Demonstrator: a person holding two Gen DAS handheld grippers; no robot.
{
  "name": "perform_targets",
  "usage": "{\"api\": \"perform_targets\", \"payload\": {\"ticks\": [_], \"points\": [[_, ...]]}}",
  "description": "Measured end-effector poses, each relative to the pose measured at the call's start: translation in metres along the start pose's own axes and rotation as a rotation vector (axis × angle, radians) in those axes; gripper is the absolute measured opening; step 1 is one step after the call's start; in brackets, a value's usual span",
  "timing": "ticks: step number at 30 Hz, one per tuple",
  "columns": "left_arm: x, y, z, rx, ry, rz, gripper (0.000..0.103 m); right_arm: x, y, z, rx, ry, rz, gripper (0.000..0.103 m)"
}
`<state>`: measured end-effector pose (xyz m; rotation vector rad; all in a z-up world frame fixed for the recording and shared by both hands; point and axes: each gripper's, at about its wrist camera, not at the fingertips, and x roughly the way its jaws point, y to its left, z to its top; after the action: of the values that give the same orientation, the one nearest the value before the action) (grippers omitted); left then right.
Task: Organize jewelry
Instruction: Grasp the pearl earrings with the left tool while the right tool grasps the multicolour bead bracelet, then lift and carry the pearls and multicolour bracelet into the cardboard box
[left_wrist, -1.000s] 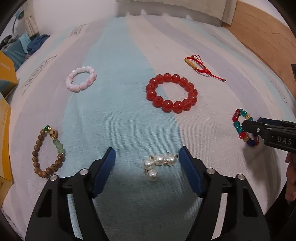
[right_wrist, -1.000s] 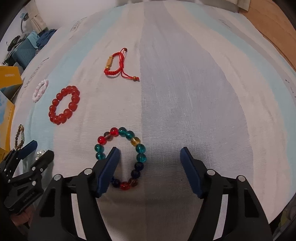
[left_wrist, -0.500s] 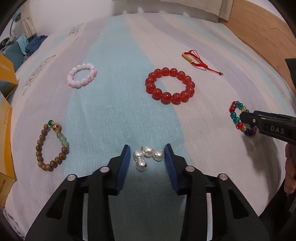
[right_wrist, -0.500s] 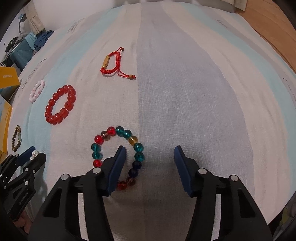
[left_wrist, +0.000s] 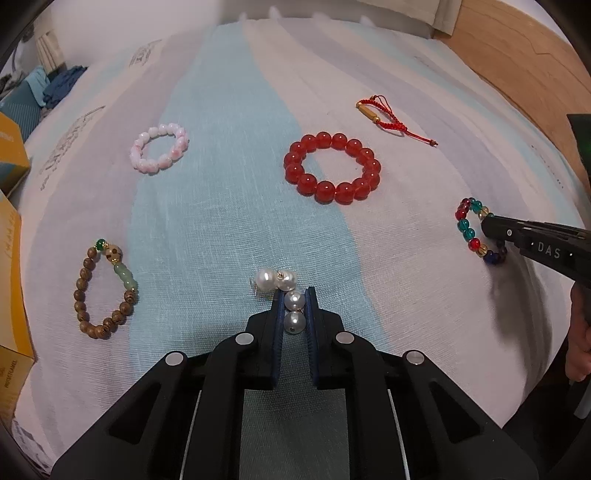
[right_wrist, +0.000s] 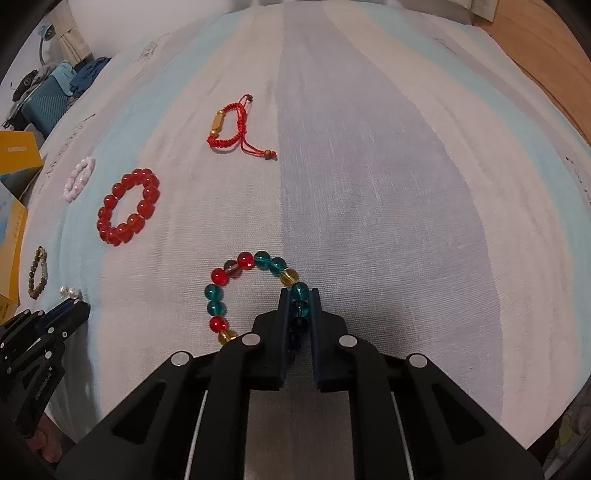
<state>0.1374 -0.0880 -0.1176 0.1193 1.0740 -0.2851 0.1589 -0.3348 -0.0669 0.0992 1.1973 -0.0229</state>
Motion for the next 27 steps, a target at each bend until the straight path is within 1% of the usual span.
{"api": "perform_targets", "payload": {"ticks": [10,27], "points": [[-0.009,-0.002,0.001,-0.004,-0.001,-0.001,0.01,-0.021,0.001,-0.004,-0.003,-0.046,0.041,0.009],[-0.039,-0.003,0.006,-0.015,-0.022,0.011,0.01,-0.053,0.013,-0.003,-0.003,-0.091,0.057,0.009]]}}
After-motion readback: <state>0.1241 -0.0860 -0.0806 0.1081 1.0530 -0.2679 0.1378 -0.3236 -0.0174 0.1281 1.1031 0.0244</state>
